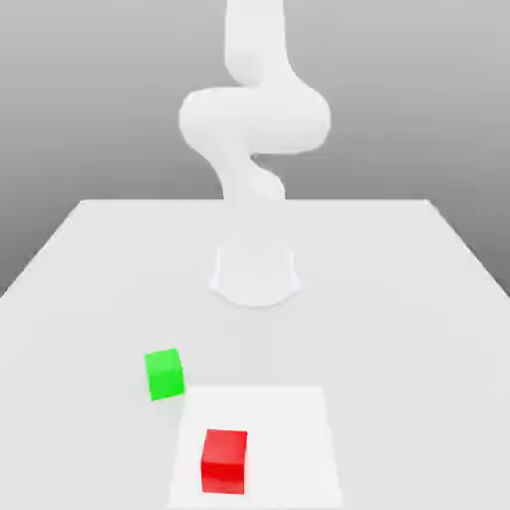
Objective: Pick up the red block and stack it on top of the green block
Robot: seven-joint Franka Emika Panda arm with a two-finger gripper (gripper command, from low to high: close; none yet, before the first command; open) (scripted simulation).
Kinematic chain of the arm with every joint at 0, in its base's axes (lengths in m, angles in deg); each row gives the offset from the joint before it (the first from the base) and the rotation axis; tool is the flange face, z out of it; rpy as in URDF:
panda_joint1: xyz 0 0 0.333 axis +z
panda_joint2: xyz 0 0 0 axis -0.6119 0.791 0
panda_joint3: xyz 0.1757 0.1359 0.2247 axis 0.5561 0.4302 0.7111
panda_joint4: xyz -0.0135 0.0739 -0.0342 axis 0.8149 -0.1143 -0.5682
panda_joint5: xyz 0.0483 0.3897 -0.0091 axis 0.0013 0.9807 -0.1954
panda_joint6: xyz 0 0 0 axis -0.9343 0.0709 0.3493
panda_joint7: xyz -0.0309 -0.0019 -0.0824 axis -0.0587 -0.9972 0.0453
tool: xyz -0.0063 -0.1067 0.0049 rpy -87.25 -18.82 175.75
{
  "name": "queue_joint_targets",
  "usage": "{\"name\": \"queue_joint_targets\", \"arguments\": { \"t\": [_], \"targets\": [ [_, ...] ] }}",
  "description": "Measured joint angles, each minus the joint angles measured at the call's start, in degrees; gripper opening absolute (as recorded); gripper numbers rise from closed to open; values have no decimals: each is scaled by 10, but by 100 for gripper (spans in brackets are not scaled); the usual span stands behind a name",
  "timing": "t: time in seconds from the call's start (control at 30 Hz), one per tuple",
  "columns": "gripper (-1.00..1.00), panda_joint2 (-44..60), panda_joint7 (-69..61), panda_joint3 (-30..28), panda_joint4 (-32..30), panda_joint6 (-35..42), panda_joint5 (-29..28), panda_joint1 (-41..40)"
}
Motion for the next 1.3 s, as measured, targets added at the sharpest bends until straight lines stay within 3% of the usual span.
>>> {"name": "queue_joint_targets", "arguments": {
  "t": [0.77, 0.93, 0.97, 1.17, 1.3],
  "targets": [
    [0, 481, -15, -24, -119, -203, 10, -13],
    [0, 585, -23, -17, -111, -282, 20, -19],
    [-100, 603, -24, -15, -109, -297, 21, -21],
    [-100, 612, -24, -14, -108, -304, 21, -22],
    [-100, 556, -19, -18, -116, -257, 15, -19]
  ]
}}
